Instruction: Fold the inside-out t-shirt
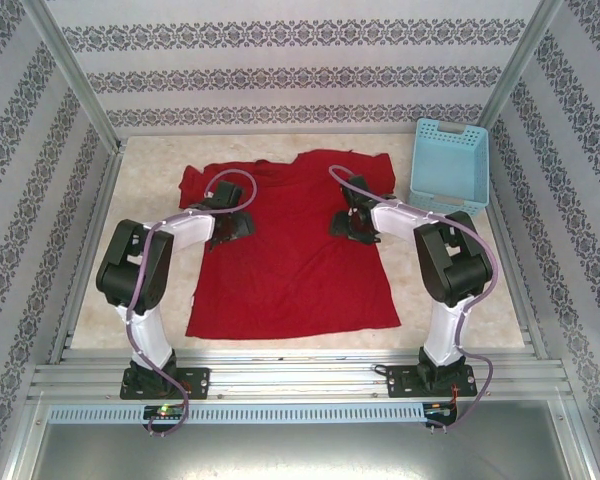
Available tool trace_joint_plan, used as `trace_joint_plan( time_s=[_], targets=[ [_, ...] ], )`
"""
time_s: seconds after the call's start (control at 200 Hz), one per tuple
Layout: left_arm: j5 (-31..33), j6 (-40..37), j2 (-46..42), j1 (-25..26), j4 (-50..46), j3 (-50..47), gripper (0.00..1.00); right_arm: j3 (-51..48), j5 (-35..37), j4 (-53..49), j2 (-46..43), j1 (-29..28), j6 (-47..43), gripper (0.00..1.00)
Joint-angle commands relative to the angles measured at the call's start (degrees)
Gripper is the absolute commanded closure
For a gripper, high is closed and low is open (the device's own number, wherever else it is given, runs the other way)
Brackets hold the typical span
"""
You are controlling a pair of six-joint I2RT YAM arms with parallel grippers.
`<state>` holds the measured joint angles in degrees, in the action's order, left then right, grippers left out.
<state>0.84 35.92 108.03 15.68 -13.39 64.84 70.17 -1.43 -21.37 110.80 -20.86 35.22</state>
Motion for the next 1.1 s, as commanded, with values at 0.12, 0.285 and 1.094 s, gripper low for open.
trace_joint_plan(
  time_s=[0.12, 0.285, 1.094],
  targets=[
    [-2.59, -1.80, 9.61, -3.53, -1.03, 9.55, 0.25, 6.44, -0.15, -1.99, 6.85, 3.77, 0.65, 0.33],
    [-1.84, -4.77, 8.64, -3.64, -9.26, 17.45, 0.21, 10.06, 1.08, -5.42, 4.24, 6.18, -1.78, 0.33],
    [3.82, 3.95, -47.31, 14.60, -5.55, -34.08, 0.16, -19.55, 13.91, -7.45, -24.23, -34.97, -8.15, 0.30]
  ],
)
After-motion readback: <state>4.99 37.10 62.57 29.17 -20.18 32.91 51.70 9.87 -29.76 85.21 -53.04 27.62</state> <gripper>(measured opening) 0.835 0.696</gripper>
